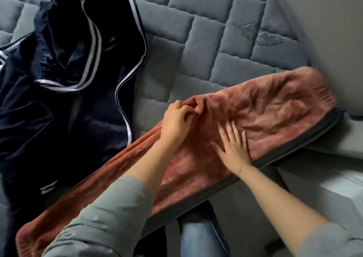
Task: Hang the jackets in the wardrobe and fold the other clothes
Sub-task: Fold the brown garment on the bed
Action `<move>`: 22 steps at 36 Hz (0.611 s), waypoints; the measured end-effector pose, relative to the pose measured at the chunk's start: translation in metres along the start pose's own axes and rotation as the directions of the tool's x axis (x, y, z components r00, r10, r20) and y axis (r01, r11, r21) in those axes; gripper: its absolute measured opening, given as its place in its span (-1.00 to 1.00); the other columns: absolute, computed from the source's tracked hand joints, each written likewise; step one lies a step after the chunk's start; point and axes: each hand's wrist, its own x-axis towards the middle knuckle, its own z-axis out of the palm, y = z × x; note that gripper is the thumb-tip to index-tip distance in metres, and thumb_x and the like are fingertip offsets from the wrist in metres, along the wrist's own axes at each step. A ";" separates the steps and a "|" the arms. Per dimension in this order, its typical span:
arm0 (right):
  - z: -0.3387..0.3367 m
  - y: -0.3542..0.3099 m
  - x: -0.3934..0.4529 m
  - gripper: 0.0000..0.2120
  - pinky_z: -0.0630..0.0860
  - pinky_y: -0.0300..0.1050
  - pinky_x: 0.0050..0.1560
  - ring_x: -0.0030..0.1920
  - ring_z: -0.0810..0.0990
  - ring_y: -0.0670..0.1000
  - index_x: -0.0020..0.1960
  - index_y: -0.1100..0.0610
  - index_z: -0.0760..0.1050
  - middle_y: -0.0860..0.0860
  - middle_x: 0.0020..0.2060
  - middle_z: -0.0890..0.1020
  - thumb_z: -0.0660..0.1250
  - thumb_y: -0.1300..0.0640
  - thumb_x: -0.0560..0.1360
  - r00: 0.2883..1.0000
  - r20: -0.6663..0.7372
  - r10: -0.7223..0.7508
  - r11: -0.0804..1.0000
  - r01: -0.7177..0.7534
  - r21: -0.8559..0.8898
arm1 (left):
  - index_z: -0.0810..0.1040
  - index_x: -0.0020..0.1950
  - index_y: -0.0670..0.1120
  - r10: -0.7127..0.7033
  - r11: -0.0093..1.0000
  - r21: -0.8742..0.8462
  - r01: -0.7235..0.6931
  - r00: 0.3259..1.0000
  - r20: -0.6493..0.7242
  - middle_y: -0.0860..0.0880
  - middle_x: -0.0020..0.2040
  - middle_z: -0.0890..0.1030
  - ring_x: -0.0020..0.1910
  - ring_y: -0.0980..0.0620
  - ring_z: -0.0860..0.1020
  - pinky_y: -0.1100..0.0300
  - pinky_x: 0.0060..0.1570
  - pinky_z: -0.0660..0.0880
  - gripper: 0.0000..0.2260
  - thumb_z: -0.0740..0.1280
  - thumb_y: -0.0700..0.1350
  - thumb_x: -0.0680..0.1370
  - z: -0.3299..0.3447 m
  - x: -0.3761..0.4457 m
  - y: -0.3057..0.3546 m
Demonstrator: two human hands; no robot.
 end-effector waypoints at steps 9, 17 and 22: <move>0.009 -0.002 0.005 -0.39 -0.03 0.13 0.46 0.50 0.15 0.07 0.54 0.00 0.09 0.06 0.52 0.20 0.01 -0.22 0.56 0.987 -0.153 0.038 0.999 -0.039 -0.002 | 0.29 -0.11 -0.01 -0.357 0.637 -0.565 0.524 0.850 0.387 0.01 -0.29 0.41 -0.35 0.09 0.35 0.23 -0.35 0.29 -0.79 0.18 -0.30 0.61 -0.008 0.030 0.013; 0.024 0.001 0.011 -0.41 -0.02 0.13 0.47 0.48 0.18 0.09 0.53 0.01 0.11 0.09 0.51 0.24 0.03 -0.14 0.55 0.970 -0.240 0.032 0.999 -0.036 -0.012 | 0.46 0.17 -0.02 -0.214 0.776 -0.508 0.374 0.914 0.345 -0.04 -0.08 0.60 -0.18 0.21 0.54 0.37 -0.08 0.48 -0.61 0.38 -0.40 0.47 -0.010 0.065 0.003; 0.026 -0.001 0.018 -0.42 -0.12 0.08 0.49 0.47 0.20 0.06 0.51 0.00 0.15 0.01 0.49 0.19 0.05 -0.12 0.52 0.959 -0.281 0.030 0.999 -0.025 0.021 | 0.59 -0.09 0.03 -0.282 0.825 -0.459 0.330 0.944 0.172 0.04 -0.09 0.65 -0.06 0.11 0.60 0.23 0.10 0.49 -0.68 0.34 -0.42 0.46 -0.002 0.076 -0.018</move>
